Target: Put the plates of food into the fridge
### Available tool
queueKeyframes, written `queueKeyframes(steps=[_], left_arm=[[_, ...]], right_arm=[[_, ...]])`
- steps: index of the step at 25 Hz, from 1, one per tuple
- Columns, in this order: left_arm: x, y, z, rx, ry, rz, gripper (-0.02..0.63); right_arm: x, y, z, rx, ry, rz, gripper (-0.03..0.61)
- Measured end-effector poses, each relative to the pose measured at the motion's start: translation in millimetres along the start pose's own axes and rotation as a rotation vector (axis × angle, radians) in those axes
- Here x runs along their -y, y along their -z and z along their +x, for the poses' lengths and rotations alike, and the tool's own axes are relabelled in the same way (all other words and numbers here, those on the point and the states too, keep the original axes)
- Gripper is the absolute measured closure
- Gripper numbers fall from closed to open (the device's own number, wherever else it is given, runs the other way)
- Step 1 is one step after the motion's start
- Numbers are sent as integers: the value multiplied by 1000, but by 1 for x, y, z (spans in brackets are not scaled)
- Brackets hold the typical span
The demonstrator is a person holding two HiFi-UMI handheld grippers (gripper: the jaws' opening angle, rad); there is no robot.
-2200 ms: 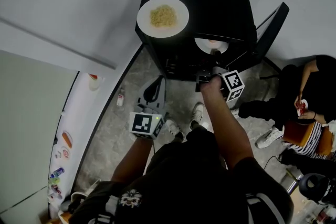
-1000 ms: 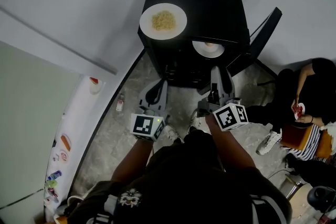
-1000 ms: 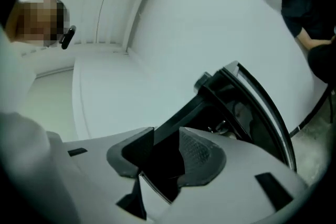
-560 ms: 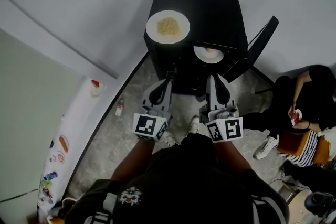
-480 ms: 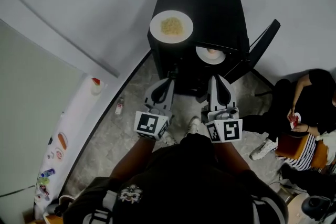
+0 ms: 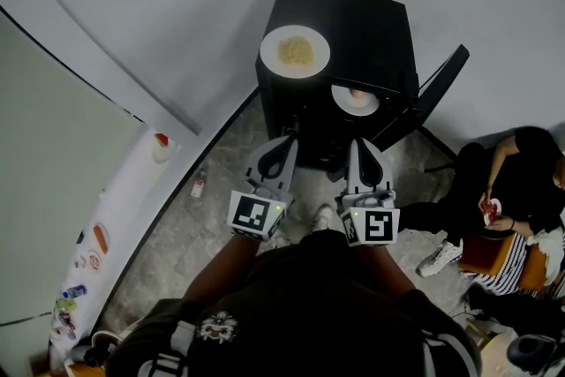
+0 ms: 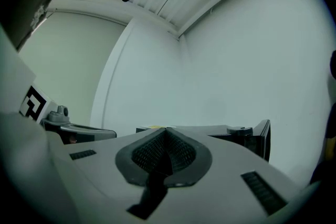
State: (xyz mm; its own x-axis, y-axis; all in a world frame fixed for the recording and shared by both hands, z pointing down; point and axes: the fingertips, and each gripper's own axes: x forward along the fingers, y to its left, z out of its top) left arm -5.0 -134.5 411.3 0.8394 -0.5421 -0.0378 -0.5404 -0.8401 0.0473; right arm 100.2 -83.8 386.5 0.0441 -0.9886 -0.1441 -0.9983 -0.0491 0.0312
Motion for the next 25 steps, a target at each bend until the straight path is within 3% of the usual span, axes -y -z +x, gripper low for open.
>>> queueKeyframes(steps=[8, 16, 25], left_arm=[[-21, -8, 2, 26, -67, -14, 592], [-36, -17, 14, 36, -58, -25, 591], [-35, -36, 30, 130, -9, -182, 591]], right_arm=[[-4, -1, 3, -1, -3, -23, 554], [-5, 2, 7, -13, -24, -33, 554], [3, 1, 22, 7, -59, -14, 554]])
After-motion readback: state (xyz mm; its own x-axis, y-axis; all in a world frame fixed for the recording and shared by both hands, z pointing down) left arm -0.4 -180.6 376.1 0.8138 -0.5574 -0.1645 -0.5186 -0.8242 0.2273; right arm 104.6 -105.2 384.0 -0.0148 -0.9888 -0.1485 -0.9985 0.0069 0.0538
